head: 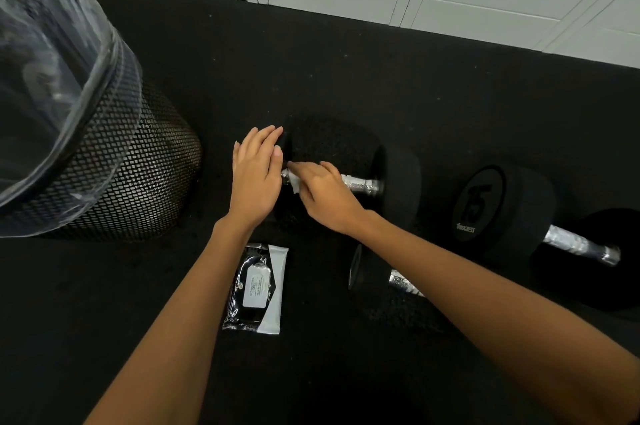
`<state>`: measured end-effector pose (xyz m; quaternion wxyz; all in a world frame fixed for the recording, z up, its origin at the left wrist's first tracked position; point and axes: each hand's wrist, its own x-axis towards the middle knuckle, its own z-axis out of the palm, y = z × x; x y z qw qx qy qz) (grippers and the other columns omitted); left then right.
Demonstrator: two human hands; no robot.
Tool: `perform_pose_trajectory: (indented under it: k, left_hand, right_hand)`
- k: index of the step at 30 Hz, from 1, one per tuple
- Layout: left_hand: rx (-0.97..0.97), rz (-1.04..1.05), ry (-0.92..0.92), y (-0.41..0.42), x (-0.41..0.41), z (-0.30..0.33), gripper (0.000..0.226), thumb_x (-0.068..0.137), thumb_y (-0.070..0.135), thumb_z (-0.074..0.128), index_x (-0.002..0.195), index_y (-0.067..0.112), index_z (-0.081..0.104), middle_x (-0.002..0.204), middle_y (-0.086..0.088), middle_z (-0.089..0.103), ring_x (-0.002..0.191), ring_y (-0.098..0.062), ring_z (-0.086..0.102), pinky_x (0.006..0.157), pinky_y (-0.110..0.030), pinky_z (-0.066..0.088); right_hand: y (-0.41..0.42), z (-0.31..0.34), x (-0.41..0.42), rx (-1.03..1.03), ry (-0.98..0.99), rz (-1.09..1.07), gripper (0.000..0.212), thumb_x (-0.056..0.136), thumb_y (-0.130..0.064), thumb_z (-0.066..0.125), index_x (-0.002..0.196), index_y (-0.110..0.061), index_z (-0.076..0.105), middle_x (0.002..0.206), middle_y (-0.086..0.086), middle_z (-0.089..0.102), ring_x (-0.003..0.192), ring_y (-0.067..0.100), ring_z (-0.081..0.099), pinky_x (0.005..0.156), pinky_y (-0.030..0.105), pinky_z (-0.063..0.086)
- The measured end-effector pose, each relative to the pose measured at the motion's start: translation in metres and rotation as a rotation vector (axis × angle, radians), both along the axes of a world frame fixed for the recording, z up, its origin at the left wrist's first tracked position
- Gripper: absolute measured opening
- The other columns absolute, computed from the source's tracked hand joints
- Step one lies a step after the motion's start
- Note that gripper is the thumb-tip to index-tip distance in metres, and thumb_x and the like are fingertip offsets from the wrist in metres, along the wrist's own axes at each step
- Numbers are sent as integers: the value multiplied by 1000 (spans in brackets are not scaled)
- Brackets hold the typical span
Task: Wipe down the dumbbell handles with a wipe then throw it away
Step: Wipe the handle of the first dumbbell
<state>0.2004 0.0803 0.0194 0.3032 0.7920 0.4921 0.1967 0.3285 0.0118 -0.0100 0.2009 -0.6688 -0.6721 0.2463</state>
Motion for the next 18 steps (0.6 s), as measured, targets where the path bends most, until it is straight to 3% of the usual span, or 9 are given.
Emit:
perform_pose_trajectory:
  k: [2,4,7,10,14,18]
  left_hand:
    - [14,-5,15,0,0,-1,40,102,22,29,141,17,39,149,1,35,143,-15,15,117,-38,2]
    - [19,-13,29,0,0,-2,41,103,23,28,141,17,38,149,1,34,143,-15,15,117,-38,2]
    - [21,-24,47,0,-1,-2,41,103,23,27,142,17,37,150,0,33,144,-15,14,117,-39,2]
    - [31,-32,59,0,-1,-2,41,103,23,27,142,17,37,150,0,33,144,-16,14,117,-41,2]
    - [54,-40,80,-1,-1,-2,41,103,23,27,142,16,37,150,-1,33,144,-17,15,116,-40,1]
    - [46,-66,99,0,-2,-1,42,103,25,26,143,17,34,151,0,31,144,-16,12,116,-40,0]
  right_hand:
    - [-10,-3,7,27,-51,-18,45,91,-12,49,136,-13,48,134,0,56,127,12,46,112,40,19]
    - [-6,-1,11,-2,-69,-96,35,93,-16,45,127,-14,56,120,-1,64,115,13,56,107,38,24]
    - [16,13,11,-223,-71,-192,27,96,-20,35,88,-10,59,88,5,64,90,24,61,96,39,31]
    - [38,21,8,-417,-72,-210,39,98,-23,30,63,-17,46,81,3,55,89,25,56,95,43,31]
    - [57,17,-3,-568,-49,-247,40,97,-29,28,64,-18,48,73,-1,50,86,21,50,104,48,23]
    - [54,18,-10,-538,-1,-289,39,97,-33,29,64,-19,47,70,-3,53,83,21,51,107,54,13]
